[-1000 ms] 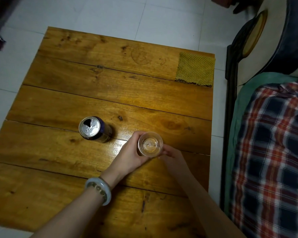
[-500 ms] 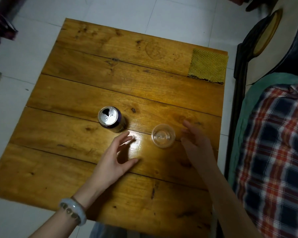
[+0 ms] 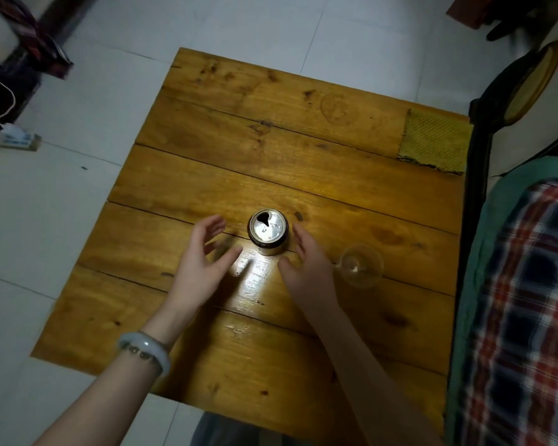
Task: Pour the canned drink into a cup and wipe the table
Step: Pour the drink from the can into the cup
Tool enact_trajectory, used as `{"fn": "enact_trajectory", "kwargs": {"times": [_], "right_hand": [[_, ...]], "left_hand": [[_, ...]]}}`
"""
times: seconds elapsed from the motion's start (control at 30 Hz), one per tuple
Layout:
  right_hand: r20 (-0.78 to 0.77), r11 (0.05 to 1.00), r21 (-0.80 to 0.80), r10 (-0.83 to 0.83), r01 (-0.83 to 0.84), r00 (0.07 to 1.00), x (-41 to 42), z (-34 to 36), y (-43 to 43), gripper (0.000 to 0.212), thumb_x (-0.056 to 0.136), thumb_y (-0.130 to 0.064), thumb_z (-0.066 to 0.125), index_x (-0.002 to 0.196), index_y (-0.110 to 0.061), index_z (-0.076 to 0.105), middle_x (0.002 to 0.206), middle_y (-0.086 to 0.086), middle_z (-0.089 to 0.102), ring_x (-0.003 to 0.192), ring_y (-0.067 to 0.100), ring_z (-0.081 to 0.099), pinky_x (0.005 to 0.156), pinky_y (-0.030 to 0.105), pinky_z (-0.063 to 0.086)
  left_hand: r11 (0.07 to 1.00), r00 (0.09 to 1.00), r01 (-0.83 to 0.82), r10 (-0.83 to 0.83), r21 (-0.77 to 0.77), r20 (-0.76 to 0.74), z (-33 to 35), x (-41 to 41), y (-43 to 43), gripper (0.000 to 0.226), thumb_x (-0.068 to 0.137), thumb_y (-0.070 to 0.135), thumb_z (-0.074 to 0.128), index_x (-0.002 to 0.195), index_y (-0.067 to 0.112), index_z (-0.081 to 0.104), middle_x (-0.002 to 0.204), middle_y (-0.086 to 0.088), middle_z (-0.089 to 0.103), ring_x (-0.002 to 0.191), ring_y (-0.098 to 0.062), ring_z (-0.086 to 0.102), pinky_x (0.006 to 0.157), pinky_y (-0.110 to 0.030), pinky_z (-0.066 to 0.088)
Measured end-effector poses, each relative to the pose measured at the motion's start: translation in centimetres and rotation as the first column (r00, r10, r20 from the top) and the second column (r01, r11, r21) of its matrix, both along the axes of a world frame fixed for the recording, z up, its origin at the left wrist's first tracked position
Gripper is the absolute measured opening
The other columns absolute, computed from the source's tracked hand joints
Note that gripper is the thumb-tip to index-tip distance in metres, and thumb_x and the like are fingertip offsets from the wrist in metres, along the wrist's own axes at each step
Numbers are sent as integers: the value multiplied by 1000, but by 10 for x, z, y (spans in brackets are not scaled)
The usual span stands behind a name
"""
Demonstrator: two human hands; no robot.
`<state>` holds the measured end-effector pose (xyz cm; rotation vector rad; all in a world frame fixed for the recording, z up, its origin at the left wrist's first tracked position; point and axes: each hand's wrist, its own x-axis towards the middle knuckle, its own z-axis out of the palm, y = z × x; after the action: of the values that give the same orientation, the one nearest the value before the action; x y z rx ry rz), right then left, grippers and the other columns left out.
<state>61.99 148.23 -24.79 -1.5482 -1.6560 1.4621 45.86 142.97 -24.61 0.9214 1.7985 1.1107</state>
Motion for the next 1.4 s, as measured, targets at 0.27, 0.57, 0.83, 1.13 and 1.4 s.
{"fn": "enact_trajectory", "kwargs": {"times": [0.27, 0.57, 0.83, 1.13, 1.4], "right_hand": [[-18, 994, -12, -110, 110, 994, -27, -28, -9, 79, 71, -6, 71, 140, -19, 36, 138, -6, 48, 128, 6, 43, 107, 32, 38], [-15, 973, 90, -210, 210, 978, -46, -38, 2, 64, 64, -16, 82, 108, -41, 44, 109, -21, 53, 106, -2, 50, 89, 6, 37], [-25, 960, 188, -206, 207, 978, -44, -13, -4, 59, 64, -19, 83, 98, -49, 45, 100, -28, 54, 99, -10, 52, 82, 7, 38], [-65, 947, 285, -137, 150, 988, -7, 58, -7, 70, 59, -24, 85, 120, -24, 50, 118, -9, 58, 112, 5, 54, 94, 29, 47], [-26, 945, 314, -92, 96, 995, 84, 107, -3, 75, 56, -27, 85, 113, -48, 41, 117, -25, 51, 115, -4, 48, 95, 21, 42]], "left_hand": [[979, 975, 172, -154, -111, 159, -13, 3, 10, 53, 93, 49, 33, 140, 25, 41, 141, 14, 44, 128, 4, 38, 102, -10, 27], [975, 953, 189, -154, -117, 260, -29, 2, 8, 41, 90, 62, 30, 123, 48, 49, 131, 24, 51, 130, 1, 41, 114, -38, 28], [975, 940, 210, -180, -75, 289, -5, 1, -6, 36, 88, 63, 34, 120, 53, 48, 125, 38, 50, 128, 6, 41, 111, -27, 31], [941, 921, 332, -338, 66, 194, 72, 15, -22, 63, 82, 77, 25, 135, 47, 39, 137, 36, 39, 131, 10, 32, 105, -12, 29], [926, 883, 343, -375, 159, 282, 100, 102, -22, 82, 76, 84, 26, 140, 34, 35, 148, 13, 36, 137, 1, 29, 113, -28, 27]]}}
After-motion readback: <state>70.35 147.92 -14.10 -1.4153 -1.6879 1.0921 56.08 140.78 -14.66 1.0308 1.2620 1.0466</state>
